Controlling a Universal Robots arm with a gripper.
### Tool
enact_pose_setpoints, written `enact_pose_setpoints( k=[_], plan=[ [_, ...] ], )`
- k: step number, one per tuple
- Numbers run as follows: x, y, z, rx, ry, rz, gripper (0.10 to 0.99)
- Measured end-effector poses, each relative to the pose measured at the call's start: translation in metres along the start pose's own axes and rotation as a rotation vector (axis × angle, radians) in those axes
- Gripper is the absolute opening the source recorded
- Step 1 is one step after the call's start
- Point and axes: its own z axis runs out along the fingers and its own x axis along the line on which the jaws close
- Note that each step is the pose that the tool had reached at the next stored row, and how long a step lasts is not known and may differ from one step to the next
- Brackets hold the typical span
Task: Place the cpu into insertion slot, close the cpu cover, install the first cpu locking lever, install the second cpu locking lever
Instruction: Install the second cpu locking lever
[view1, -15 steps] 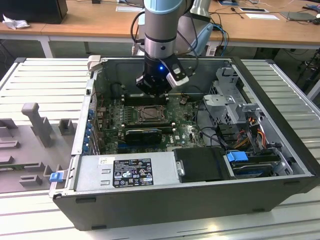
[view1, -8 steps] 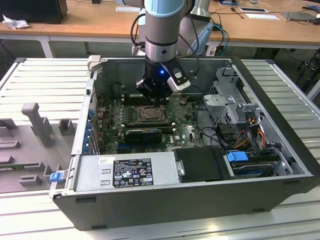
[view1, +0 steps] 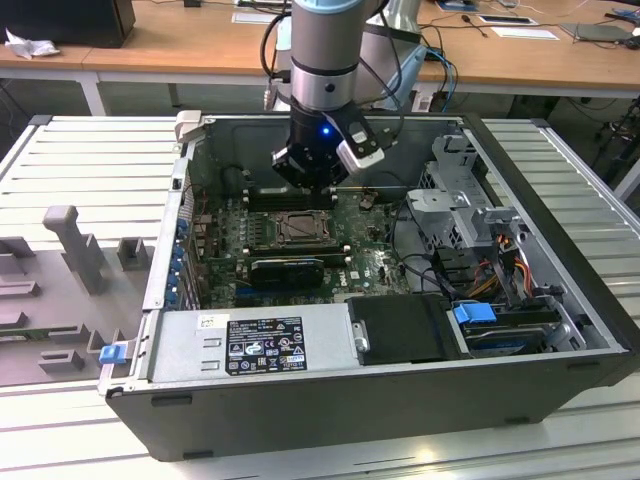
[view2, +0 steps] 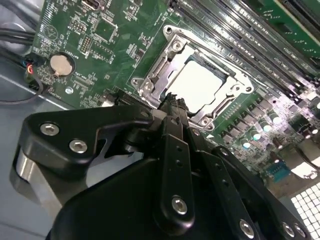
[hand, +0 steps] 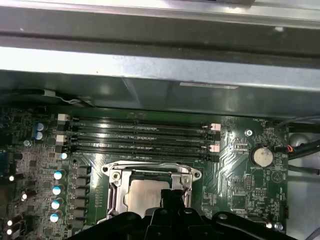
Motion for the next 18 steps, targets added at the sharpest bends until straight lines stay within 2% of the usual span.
enact_pose_setpoints(
  k=[2, 4, 9, 11, 12, 14, 16, 18],
  plan=[
    [0.0004, -0.0057, -0.0004, 0.000, -0.0001, 0.000, 0.106],
    [0.0013, -0.0176, -0.0013, 0.000, 0.0001, 0.000, 0.106],
    [0.0027, -0.0371, -0.0024, 0.000, 0.0007, 0.000, 0.106],
    [0.0030, -0.0426, -0.0018, 0.000, 0.0120, 0.001, 0.106],
    [0.0031, -0.0436, -0.0011, -0.001, 0.0129, 0.001, 0.106],
    [0.0034, -0.0476, 0.0003, -0.009, 0.0127, 0.000, 0.106],
    [0.0042, -0.0554, 0.0022, -0.021, 0.0120, 0.000, 0.106],
    [0.0107, -0.0580, 0.0028, -0.037, 0.0111, -0.001, 0.106]
  ],
)
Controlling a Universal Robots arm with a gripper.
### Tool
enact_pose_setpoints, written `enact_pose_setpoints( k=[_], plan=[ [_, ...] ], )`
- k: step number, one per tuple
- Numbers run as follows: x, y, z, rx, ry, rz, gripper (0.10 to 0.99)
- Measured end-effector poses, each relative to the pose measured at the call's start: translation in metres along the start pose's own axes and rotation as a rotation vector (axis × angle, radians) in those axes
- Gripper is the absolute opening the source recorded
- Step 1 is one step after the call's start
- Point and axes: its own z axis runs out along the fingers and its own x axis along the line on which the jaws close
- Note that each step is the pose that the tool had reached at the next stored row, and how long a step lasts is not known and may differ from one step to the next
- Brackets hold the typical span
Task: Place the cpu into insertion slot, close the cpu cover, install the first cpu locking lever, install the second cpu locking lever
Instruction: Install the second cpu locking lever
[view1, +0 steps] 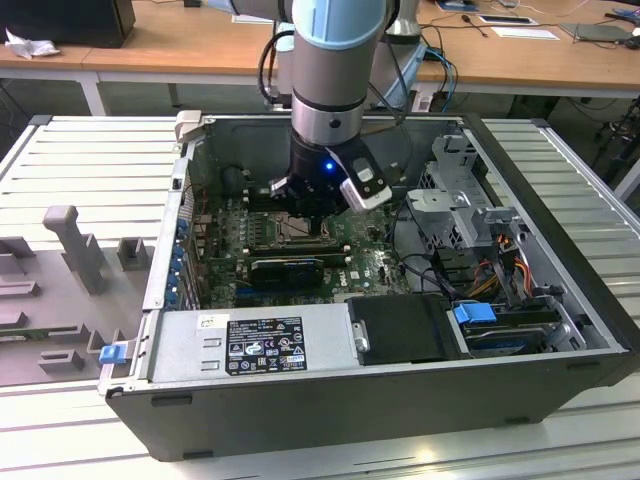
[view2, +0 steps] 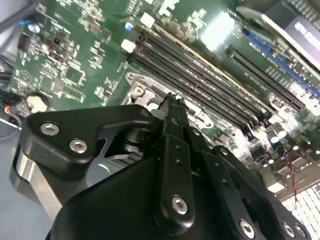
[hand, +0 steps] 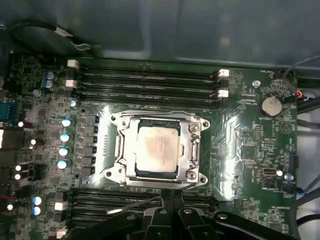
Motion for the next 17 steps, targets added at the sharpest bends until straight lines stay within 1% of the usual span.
enact_pose_setpoints(
  k=[3, 6, 9, 11, 13, 16, 17],
  plan=[
    [0.0122, 0.0005, 0.0004, -0.006, -0.0003, 0.000, 0.106],
    [0.0242, 0.0010, 0.0009, -0.007, -0.0003, 0.000, 0.106],
    [0.0307, -0.0002, 0.0019, -0.008, -0.0005, 0.000, 0.106],
    [0.0318, -0.0013, 0.0047, -0.009, -0.0005, -0.001, 0.106],
    [0.0333, -0.0019, 0.0105, -0.013, -0.0004, -0.003, 0.106],
    [0.0346, -0.0025, 0.0173, -0.015, -0.0001, -0.007, 0.106],
    [0.0353, -0.0030, 0.0183, -0.019, 0.0000, -0.008, 0.106]
  ],
)
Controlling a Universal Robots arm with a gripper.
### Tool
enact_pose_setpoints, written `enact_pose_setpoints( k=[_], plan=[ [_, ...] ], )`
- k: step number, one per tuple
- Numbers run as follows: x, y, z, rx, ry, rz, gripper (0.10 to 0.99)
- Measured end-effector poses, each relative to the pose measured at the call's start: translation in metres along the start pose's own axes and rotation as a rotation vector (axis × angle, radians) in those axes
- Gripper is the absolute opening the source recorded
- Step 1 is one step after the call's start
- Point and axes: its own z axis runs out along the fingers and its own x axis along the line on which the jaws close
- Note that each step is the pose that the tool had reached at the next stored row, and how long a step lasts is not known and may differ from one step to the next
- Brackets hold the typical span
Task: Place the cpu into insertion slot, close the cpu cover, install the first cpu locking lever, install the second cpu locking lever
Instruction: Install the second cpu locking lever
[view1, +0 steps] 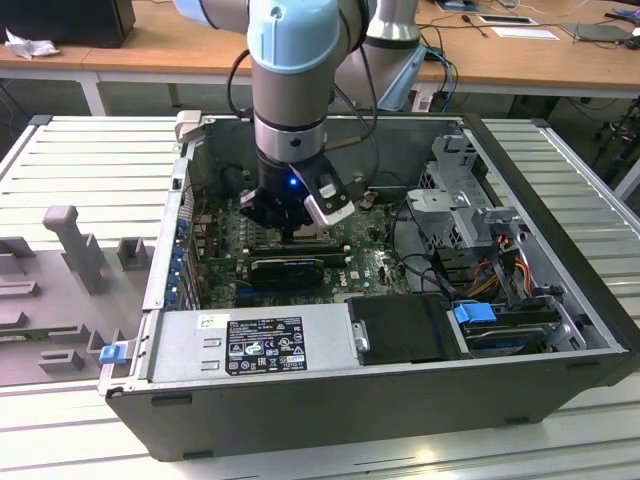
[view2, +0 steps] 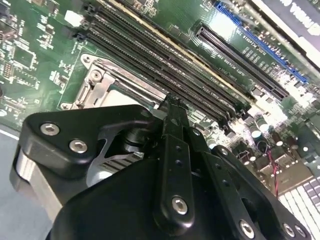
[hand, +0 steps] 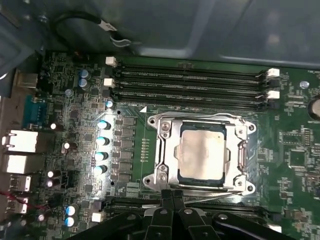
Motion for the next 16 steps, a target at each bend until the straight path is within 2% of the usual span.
enact_pose_setpoints(
  k=[2, 4, 11, 12, 14, 15, 16],
  plan=[
    [0.0029, -0.0038, 0.0005, -0.022, -0.0015, -0.001, 0.106],
    [0.0046, -0.0079, -0.0001, -0.030, -0.0020, -0.001, 0.106],
    [0.0109, -0.0132, 0.0001, -0.085, -0.0056, -0.001, 0.106],
    [0.0110, -0.0149, 0.0003, -0.094, -0.0062, -0.001, 0.106],
    [0.0119, -0.0214, 0.0017, -0.131, -0.0086, -0.001, 0.106],
    [0.0129, -0.0247, 0.0029, -0.143, -0.0095, -0.001, 0.106],
    [0.0135, -0.0260, 0.0033, -0.148, -0.0098, -0.001, 0.106]
  ],
)
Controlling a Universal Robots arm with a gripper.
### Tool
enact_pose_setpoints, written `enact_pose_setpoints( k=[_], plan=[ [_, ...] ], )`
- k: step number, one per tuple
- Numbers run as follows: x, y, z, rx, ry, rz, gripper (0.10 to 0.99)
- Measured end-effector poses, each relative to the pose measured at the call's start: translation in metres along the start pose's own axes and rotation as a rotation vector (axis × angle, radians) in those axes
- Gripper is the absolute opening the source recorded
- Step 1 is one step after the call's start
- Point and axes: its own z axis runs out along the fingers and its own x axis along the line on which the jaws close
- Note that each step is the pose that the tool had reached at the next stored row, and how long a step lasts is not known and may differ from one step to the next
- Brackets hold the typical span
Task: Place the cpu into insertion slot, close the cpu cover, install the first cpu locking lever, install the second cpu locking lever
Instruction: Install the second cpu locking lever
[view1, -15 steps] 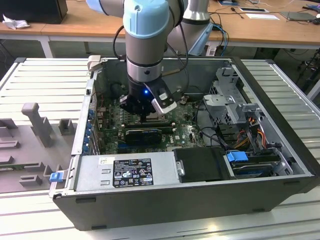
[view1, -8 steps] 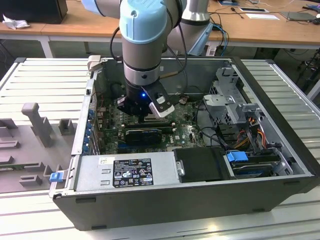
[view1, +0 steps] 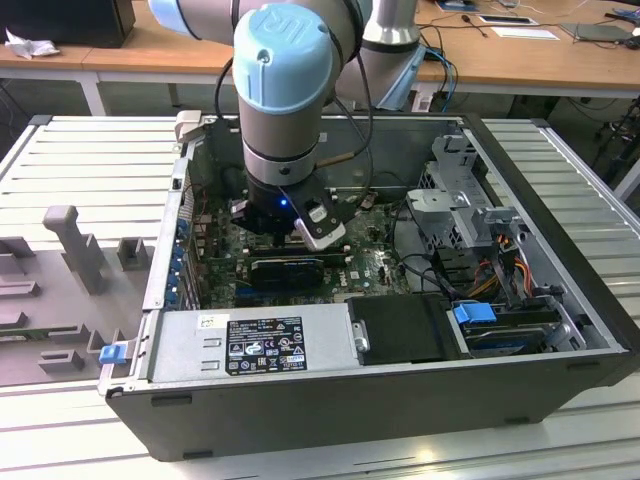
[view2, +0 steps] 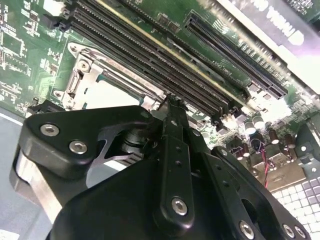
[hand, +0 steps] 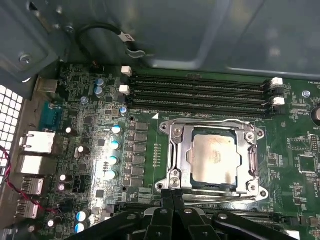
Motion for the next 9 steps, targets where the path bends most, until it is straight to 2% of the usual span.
enact_pose_setpoints(
  k=[4, 9],
  plan=[
    [0.0024, -0.0019, 0.0024, -0.021, -0.0015, 0.000, 0.106],
    [0.0029, -0.0039, 0.0070, -0.042, -0.0028, 0.000, 0.106]
  ],
)
